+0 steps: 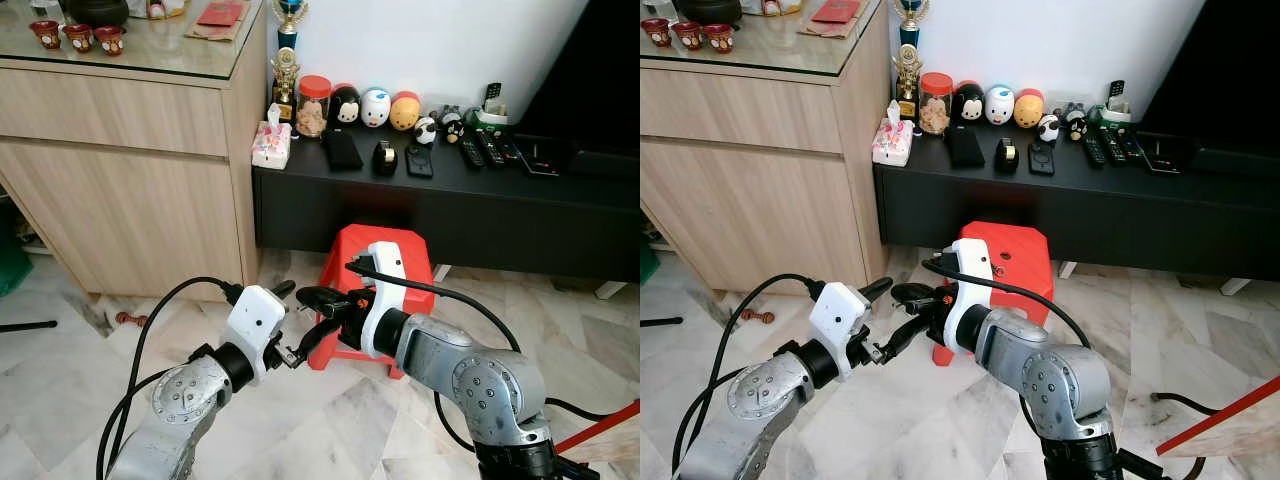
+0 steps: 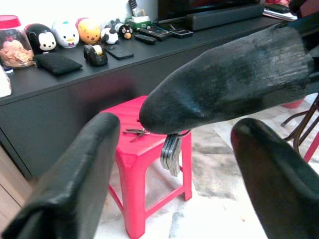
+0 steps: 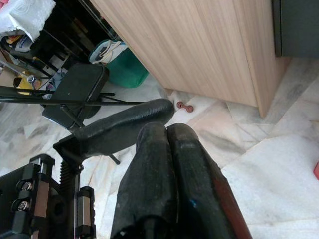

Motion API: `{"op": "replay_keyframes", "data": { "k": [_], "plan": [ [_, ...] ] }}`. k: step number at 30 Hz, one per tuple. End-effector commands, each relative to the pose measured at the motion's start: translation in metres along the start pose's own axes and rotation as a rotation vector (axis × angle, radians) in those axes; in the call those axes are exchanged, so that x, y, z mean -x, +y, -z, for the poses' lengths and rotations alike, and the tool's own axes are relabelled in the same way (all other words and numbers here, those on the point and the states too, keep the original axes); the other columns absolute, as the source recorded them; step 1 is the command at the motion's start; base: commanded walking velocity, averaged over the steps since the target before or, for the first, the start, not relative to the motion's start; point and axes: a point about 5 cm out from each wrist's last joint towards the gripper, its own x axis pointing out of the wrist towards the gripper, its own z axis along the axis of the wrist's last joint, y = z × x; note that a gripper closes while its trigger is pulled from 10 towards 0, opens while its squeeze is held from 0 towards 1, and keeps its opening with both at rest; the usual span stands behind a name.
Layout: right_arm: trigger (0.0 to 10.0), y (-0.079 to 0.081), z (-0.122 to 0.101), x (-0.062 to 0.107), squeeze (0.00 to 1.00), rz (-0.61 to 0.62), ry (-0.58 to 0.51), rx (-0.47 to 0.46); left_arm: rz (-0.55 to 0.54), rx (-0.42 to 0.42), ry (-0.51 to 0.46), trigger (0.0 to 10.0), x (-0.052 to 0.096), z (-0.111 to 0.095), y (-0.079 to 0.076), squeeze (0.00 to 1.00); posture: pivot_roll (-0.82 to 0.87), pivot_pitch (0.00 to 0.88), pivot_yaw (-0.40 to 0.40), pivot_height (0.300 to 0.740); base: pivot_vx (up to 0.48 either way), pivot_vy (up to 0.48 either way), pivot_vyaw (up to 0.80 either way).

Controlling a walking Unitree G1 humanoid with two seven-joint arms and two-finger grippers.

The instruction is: Hang keys on a hook

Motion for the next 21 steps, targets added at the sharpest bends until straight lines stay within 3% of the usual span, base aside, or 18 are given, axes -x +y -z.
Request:
{"op": "replay_keyframes", "data": {
  "k": [1,21],
  "plan": [
    [10.0,0.0013,-0.0025,0.0051,0.0,0.001,-0.019,0.001,0.006,0.006,-0.01,0.0,-0.0012,-0.0002,-0.0001,0.0,0.02,0.084,-0.145,0.74,0.0,0.0,0.0],
    [10.0,0.0013,-0.002,0.0044,0.0,-0.001,-0.02,0.0,0.008,0.046,-0.028,0.0,-0.0003,-0.0013,-0.0003,0.0,0.03,0.085,-0.145,0.74,0.0,0.0,0.0]
  ]
}}
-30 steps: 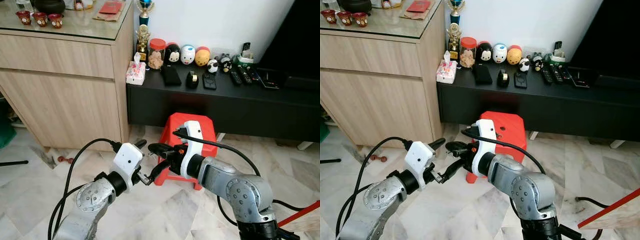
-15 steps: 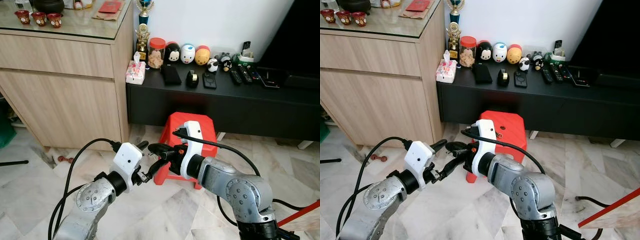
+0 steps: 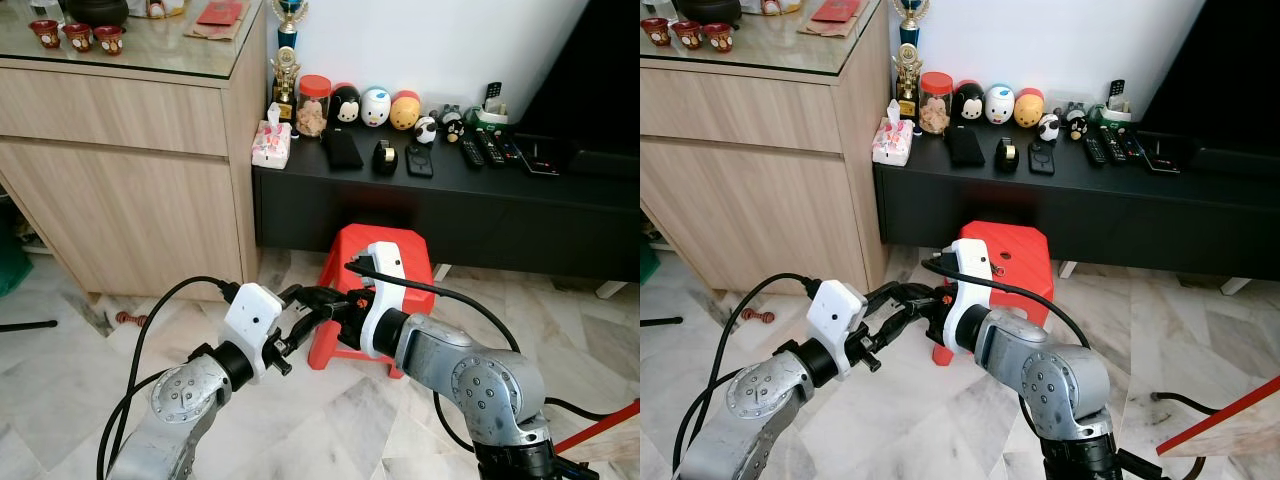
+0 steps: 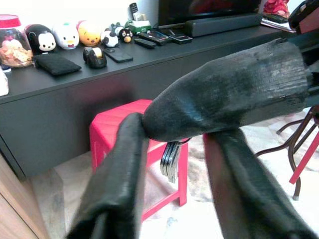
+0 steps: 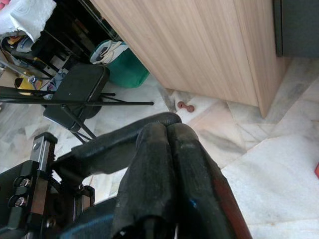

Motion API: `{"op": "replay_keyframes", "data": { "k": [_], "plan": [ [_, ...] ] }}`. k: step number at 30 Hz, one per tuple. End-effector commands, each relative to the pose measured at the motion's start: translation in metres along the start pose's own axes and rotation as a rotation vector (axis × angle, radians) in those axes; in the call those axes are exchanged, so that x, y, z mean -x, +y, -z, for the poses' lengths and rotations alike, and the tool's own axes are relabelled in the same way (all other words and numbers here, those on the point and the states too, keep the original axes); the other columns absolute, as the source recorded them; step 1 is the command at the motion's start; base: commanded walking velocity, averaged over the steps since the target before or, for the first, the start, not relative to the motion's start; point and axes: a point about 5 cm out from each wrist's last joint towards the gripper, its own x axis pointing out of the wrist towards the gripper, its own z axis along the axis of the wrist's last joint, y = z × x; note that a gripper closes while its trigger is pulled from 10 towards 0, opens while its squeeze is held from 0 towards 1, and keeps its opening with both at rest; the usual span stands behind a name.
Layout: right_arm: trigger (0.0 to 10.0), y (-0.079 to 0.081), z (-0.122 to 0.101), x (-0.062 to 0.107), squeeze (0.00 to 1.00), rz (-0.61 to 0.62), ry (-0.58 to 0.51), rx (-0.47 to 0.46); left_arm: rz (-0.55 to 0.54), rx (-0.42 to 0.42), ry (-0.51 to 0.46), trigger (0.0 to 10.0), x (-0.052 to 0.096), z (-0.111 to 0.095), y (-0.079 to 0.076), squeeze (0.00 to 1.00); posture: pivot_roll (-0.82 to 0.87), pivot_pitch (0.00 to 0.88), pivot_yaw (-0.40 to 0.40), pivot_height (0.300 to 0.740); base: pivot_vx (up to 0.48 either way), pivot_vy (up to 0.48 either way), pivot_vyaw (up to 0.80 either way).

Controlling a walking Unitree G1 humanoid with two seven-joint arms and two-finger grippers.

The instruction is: Hang keys on a hook

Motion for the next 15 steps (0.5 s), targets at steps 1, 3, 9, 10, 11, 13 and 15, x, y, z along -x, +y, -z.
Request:
{"op": "replay_keyframes", "data": {
  "k": [1,3,9,10,11,13,15],
  "plan": [
    [10.0,0.0006,-0.0022,0.0047,0.0,0.003,-0.019,0.002,0.009,0.013,-0.007,0.0,0.0,0.0,-0.0008,0.0,0.03,0.085,-0.145,0.74,0.0,0.0,0.0],
    [10.0,0.0006,-0.0023,0.0048,0.0,0.003,-0.019,0.002,0.011,0.018,-0.009,0.0,0.0003,-0.0004,-0.001,0.0,0.03,0.087,-0.145,0.74,0.0,0.0,0.0],
    [10.0,0.0005,-0.0021,0.0048,0.0,0.003,-0.019,0.003,0.022,0.027,-0.011,0.0,0.0009,-0.0008,-0.0019,0.0,0.03,0.088,-0.145,0.74,0.0,0.0,0.0],
    [10.0,0.0005,-0.0021,0.0047,0.0,0.003,-0.019,0.003,0.022,0.03,-0.012,0.0,0.0009,-0.0007,-0.0021,0.0,0.03,0.088,-0.144,0.74,0.0,0.0,0.0],
    [10.0,0.0005,-0.0021,0.0047,0.0,0.003,-0.019,0.003,0.023,0.031,-0.011,0.0,0.0009,-0.0006,-0.0022,0.0,0.03,0.088,-0.144,0.74,0.0,0.0,0.0],
    [10.0,0.0005,-0.0021,0.0047,0.0,0.003,-0.02,0.003,0.025,0.032,-0.011,0.0,0.0009,-0.0006,-0.0023,0.0,0.03,0.088,-0.144,0.74,0.0,0.0,0.0],
    [10.0,0.0001,-0.0022,0.0048,0.0,0.005,-0.02,0.004,0.028,0.034,-0.011,0.0,0.0008,-0.0006,-0.0024,0.0,0.03,0.087,-0.144,0.74,0.0,0.0,0.0]
  ]
}}
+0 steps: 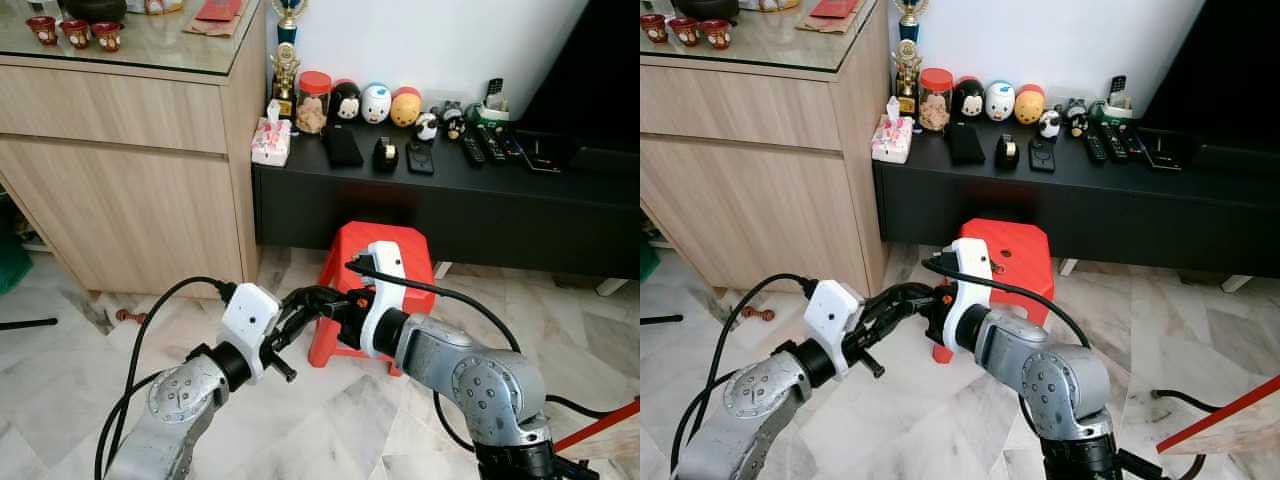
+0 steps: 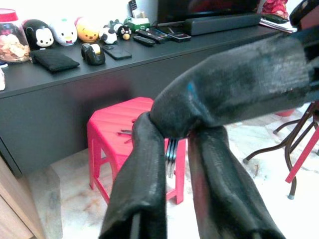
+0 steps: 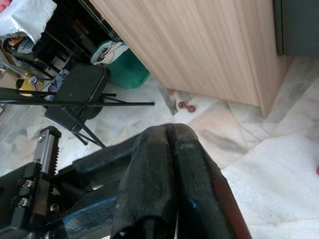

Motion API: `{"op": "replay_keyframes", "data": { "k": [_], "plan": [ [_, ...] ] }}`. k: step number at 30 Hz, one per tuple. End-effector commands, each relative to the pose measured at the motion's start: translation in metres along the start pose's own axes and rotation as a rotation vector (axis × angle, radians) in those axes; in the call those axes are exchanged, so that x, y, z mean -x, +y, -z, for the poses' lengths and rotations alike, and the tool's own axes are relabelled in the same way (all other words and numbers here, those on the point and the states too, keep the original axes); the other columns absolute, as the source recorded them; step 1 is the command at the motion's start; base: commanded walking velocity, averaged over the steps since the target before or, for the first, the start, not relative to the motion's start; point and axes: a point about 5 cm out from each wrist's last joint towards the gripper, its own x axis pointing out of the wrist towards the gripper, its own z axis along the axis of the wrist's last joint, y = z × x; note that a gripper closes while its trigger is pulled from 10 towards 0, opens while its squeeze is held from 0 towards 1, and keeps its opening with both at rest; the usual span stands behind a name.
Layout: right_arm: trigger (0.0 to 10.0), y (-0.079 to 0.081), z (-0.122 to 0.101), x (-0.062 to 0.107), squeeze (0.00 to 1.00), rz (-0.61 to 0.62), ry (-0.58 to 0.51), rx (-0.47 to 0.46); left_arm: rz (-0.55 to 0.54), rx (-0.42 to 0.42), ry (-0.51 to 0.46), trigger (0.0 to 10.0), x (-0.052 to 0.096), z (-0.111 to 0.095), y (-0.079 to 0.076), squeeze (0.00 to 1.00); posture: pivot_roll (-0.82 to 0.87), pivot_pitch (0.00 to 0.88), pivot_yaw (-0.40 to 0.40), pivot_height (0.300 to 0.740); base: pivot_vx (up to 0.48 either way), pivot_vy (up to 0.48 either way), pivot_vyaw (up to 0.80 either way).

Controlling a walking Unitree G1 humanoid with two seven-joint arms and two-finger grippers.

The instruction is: Hang keys on a hook

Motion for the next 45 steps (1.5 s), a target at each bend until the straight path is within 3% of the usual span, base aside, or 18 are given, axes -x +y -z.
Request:
{"op": "replay_keyframes", "data": {
  "k": [1,10,11,12,14,19,21,27,34,38,43,44,45],
  "plan": [
    [10.0,-0.002,-0.001,0.004,0.0,0.013,-0.013,0.002,0.027,0.021,-0.01,0.0,-0.001,-0.001,-0.004,0.0,0.03,0.088,-0.144,0.74,0.0,0.0,0.0],
    [10.0,-0.007,-0.005,0.004,0.0,0.05,-0.043,0.036,0.046,0.029,-0.005,0.0,-0.001,-0.001,-0.006,0.0,0.03,0.087,-0.145,0.74,0.0,0.0,0.0],
    [10.0,-0.007,-0.006,0.004,0.09,0.052,-0.049,0.035,0.047,0.029,-0.005,0.0,-0.001,-0.001,-0.006,0.0,0.03,0.089,-0.145,0.74,0.0,0.0,0.0],
    [10.0,-0.007,-0.007,0.004,0.97,0.05,-0.055,0.035,0.048,0.031,-0.004,0.0,-0.001,-0.001,-0.006,0.0,0.03,0.089,-0.145,0.74,0.0,0.0,0.0],
    [10.0,-0.007,-0.008,0.004,1.0,0.046,-0.064,0.036,0.05,0.032,-0.004,0.0,-0.001,-0.001,-0.006,0.0,0.03,0.089,-0.145,0.74,0.0,0.0,0.0],
    [10.0,-0.011,-0.008,0.004,1.0,0.077,-0.072,0.027,0.05,0.035,-0.004,0.0,0.0,-0.001,-0.006,0.0,0.03,0.09,-0.143,0.74,0.0,0.0,0.0],
    [10.0,-0.013,-0.009,0.004,0.0,0.092,-0.079,0.023,0.051,0.036,-0.003,0.0,0.0,-0.001,-0.006,0.0,0.03,0.09,-0.143,0.74,0.0,0.0,0.0],
    [10.0,-0.026,-0.017,0.006,0.0,0.174,-0.146,-0.032,0.057,0.038,-0.001,0.0,0.0,-0.001,-0.006,0.0,0.03,0.09,-0.142,0.74,0.0,0.0,0.0],
    [10.0,-0.063,-0.014,0.012,0.0,0.368,-0.189,-0.105,0.057,0.043,0.002,0.0,0.0,0.0,-0.006,0.0,0.03,0.093,-0.14,0.74,0.0,0.0,0.0],
    [10.0,-0.085,0.005,0.016,0.0,0.459,-0.137,-0.089,0.043,0.055,-0.005,0.0,0.001,0.0,-0.005,0.0,0.03,0.095,-0.137,0.74,0.0,0.0,0.0],
    [10.0,-0.121,0.055,0.022,0.0,0.578,0.025,-0.03,-0.079,0.059,-0.014,0.0,0.003,0.003,0.009,0.0,0.03,0.094,-0.136,0.74,0.0,0.0,0.0],
    [10.0,-0.132,0.073,0.025,0.0,0.616,0.082,-0.015,-0.128,0.058,-0.016,3.6,0.004,0.004,0.015,0.0,0.03,0.094,-0.136,0.74,0.0,0.0,0.0],
    [10.0,-0.135,0.08,0.027,0.0,0.63,0.103,-0.006,-0.148,0.058,-0.015,3.6,0.004,0.004,0.018,0.0,0.03,0.093,-0.136,0.74,0.0,0.0,0.0]
  ]
}}
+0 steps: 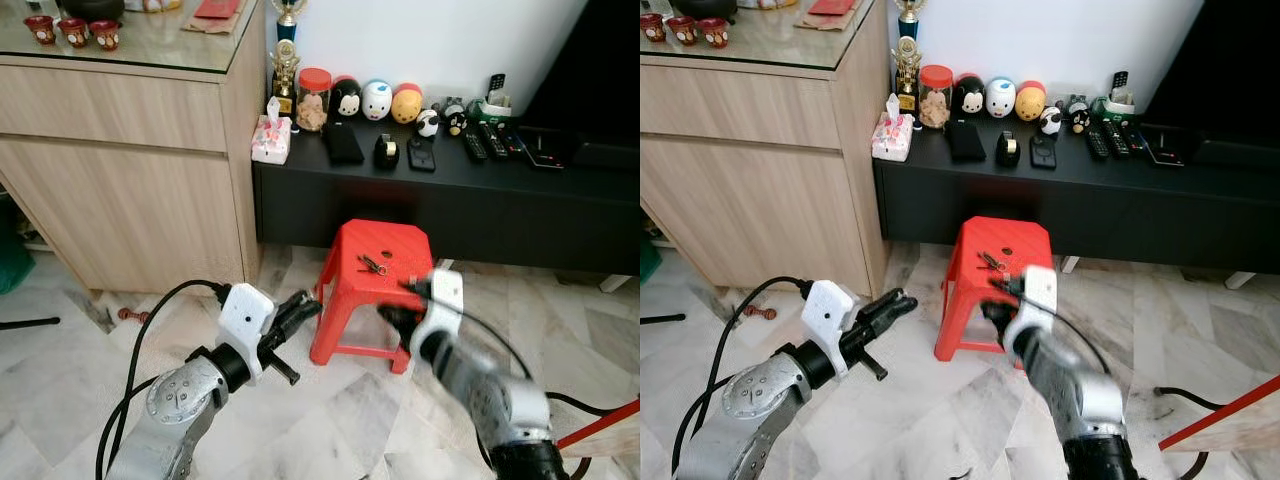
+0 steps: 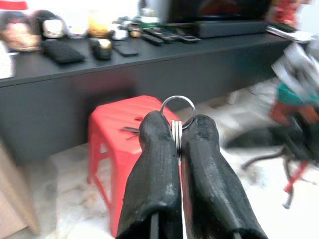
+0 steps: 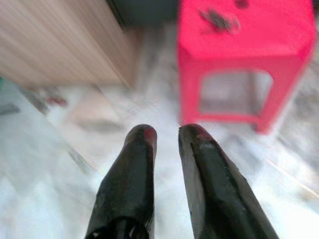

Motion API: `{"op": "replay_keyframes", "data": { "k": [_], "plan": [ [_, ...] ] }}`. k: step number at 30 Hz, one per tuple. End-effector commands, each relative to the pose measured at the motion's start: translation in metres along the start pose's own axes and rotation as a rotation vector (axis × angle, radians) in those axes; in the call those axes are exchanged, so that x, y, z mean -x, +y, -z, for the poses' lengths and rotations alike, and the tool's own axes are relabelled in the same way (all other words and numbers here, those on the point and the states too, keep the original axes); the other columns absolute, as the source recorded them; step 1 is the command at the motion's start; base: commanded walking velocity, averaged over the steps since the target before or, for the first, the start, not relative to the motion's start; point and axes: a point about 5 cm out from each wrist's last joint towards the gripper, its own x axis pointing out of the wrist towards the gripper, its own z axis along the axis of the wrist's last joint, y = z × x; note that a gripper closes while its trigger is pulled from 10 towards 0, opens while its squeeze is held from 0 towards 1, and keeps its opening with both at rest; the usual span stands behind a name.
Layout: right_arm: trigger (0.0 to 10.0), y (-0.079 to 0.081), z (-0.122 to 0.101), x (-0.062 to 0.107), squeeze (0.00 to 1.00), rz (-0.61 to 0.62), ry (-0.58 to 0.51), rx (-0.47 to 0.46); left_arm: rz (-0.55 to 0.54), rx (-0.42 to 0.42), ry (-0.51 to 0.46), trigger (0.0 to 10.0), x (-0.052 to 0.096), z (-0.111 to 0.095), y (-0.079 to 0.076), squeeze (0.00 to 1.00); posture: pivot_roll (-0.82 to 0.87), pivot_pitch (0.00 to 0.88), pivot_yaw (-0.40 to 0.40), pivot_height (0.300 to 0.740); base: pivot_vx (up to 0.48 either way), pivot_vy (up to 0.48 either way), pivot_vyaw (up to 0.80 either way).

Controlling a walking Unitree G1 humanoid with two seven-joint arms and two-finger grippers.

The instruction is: Hang keys on a hook

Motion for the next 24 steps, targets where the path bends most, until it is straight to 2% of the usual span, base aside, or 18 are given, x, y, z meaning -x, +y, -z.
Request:
{"op": "replay_keyframes", "data": {
  "k": [1,2,3,4,6,9,11,13,15,16,18,21,24],
  "plan": [
    [10.0,-0.011,0.012,-0.002,0.0,0.036,0.028,0.038,-0.051,-0.003,-0.007,3.6,0.0,0.001,0.006,0.0,0.03,0.093,-0.136,0.74,0.0,0.0,0.0],
    [10.0,-0.02,0.028,-0.005,0.0,0.065,0.071,0.075,-0.078,-0.002,-0.007,10.0,0.001,0.001,0.01,0.0,0.03,0.089,-0.137,0.74,0.0,0.0,0.0],
    [10.0,-0.02,0.028,-0.005,0.0,0.065,0.071,0.075,-0.078,-0.002,-0.007,10.0,0.001,0.001,0.01,0.0,0.03,0.089,-0.137,0.74,0.0,0.0,0.0],
    [10.0,-0.034,0.055,-0.006,0.0,0.119,0.15,0.13,-0.073,0.016,-0.029,10.0,0.001,-0.002,0.01,0.0,0.03,0.085,-0.138,0.74,0.0,0.0,0.0],
    [10.0,-0.045,0.074,-0.005,0.0,0.169,0.203,0.194,-0.032,0.047,-0.068,10.0,-0.002,-0.01,0.005,0.0,0.04,0.081,-0.14,0.74,0.0,0.0,0.0],
    [10.0,-0.055,0.092,-0.002,0.0,0.211,0.26,0.215,0.09,0.092,-0.115,10.0,-0.005,-0.023,-0.009,0.0,0.05,0.075,-0.14,0.74,0.0,0.0,0.0],
    [10.0,-0.057,0.106,0.0,0.0,0.22,0.288,0.203,0.272,0.135,-0.115,10.0,-0.005,-0.03,-0.029,0.0,0.05,0.065,-0.136,0.74,0.0,0.0,0.0],
    [10.0,-0.058,0.112,0.001,0.0,0.225,0.302,0.212,0.349,0.174,-0.127,10.0,-0.005,-0.034,-0.037,0.0,0.05,0.06,-0.133,0.74,0.0,0.0,0.0],
    [10.0,-0.059,0.115,0.001,0.0,0.241,0.298,0.166,0.44,0.207,-0.131,10.0,-0.005,-0.038,-0.045,0.0,0.05,0.057,-0.13,0.74,0.0,0.0,0.0],
    [10.0,-0.059,0.115,0.001,0.0,0.241,0.298,0.166,0.44,0.207,-0.131,10.0,-0.005,-0.038,-0.045,0.0,0.05,0.057,-0.13,0.74,0.0,0.0,0.0],
    [10.0,-0.063,0.108,-0.002,0.0,0.266,0.215,-0.012,0.518,0.218,-0.128,10.0,-0.006,-0.041,-0.051,0.0,0.06,0.052,-0.124,0.74,0.0,0.0,0.0],
    [10.0,-0.069,0.109,0.001,0.0,0.304,0.229,0.081,0.57,0.251,-0.138,10.0,-0.005,-0.044,-0.055,0.0,0.05,0.044,-0.12,0.74,0.0,0.0,0.0],
    [10.0,-0.073,0.115,0.004,0.0,0.324,0.254,0.084,0.589,0.264,-0.143,10.0,-0.004,-0.046,-0.056,0.0,0.06,0.039,-0.121,0.74,0.0,0.0,0.0]
  ]
}}
